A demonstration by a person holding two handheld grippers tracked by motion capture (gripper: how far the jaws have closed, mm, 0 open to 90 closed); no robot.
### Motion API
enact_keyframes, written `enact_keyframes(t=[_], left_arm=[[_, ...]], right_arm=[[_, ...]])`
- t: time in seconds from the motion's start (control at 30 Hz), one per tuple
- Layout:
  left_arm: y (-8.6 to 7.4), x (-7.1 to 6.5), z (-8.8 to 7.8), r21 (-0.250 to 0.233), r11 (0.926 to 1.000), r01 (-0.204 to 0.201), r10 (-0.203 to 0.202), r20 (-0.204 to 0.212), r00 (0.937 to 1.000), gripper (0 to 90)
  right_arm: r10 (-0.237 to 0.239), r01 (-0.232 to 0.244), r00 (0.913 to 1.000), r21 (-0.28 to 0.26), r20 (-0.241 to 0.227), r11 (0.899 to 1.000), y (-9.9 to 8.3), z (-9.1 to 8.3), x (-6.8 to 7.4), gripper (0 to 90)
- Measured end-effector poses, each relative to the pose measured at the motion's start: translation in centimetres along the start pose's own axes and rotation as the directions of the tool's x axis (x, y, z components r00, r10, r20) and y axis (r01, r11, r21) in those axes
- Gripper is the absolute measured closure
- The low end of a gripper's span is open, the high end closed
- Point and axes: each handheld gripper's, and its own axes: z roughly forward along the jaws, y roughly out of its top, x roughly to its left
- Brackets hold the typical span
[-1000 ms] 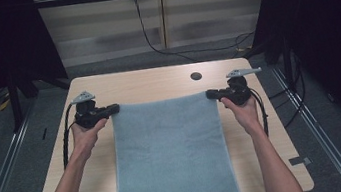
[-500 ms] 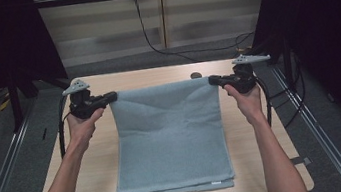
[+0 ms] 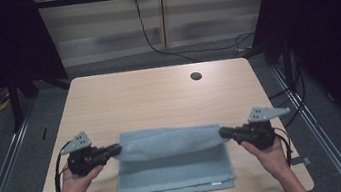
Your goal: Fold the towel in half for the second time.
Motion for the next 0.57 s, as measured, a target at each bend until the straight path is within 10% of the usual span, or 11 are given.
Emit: enact_keyframes(t=[0.17, 0.4, 0.57], left_arm=[[-1.6, -0.6, -1.5, -0.049, 0.9981, 0.036, -0.034, 0.039, 0.9987, 59.6], [-1.9, 2.2, -1.8, -0.075, 0.9917, 0.105, -0.115, -0.143, 0.983, 39.4], [-3.0, 2.8, -2.2, -0.075, 0.9894, 0.124, -0.135, -0.168, 0.9764, 30.4]], right_arm=[[0.055, -0.054, 0.9984, -0.015, 0.015, 0.998, -2.9, -2.0, 1.1, 64.5], [0.152, -0.144, 0.9805, -0.071, 0.125, 0.987, -4.2, -2.7, -0.9, 48.3], [0.176, -0.169, 0.9639, -0.053, 0.2, 0.984, -5.2, -2.5, -1.7, 36.9]])
